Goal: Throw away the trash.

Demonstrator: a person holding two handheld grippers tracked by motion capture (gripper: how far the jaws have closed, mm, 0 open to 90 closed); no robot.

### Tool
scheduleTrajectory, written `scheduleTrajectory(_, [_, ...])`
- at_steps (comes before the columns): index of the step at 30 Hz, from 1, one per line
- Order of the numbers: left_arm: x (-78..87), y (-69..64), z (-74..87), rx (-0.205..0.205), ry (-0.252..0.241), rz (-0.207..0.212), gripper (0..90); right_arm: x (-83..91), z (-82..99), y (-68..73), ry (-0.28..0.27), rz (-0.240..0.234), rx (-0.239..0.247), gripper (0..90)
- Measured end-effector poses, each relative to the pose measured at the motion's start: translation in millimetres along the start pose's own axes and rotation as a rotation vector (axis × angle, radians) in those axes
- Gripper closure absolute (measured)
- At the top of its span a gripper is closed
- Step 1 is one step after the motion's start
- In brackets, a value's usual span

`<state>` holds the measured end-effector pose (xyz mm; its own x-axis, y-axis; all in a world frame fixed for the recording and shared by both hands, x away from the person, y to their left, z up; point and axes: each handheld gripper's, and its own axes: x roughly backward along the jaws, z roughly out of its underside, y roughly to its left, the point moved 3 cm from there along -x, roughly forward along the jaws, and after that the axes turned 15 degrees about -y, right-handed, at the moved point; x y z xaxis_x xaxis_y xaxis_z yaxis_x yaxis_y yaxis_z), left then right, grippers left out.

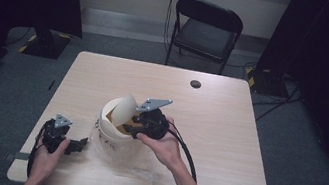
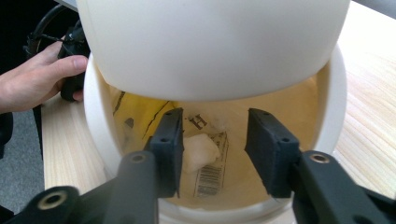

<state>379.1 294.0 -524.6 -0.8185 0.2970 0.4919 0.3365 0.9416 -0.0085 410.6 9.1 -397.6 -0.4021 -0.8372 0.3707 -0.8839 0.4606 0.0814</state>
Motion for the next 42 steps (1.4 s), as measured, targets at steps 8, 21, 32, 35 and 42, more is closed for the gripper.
scheduleTrajectory(8, [0.0, 0.0, 0.0, 0.000, 0.000, 0.000, 0.0, 6.0, -2.0, -1.7, -0.028, 0.000, -0.019, 59.7])
scheduleTrajectory(21, [0.0, 0.0, 0.0, 0.000, 0.000, 0.000, 0.0, 20.6, -3.2, -8.8, -0.065, 0.024, -0.036, 59.1])
scheduleTrajectory(32, [0.0, 0.0, 0.0, 0.000, 0.000, 0.000, 0.0, 36.5, -3.8, -17.5, -0.100, 0.072, -0.053, 55.6])
scheduleTrajectory(35, [0.0, 0.0, 0.0, 0.000, 0.000, 0.000, 0.0, 42.3, -2.0, -22.1, -0.107, 0.089, -0.066, 53.2])
scheduleTrajectory(42, [0.0, 0.0, 0.0, 0.000, 0.000, 0.000, 0.0, 55.2, 4.5, -32.7, -0.110, 0.134, -0.086, 45.9])
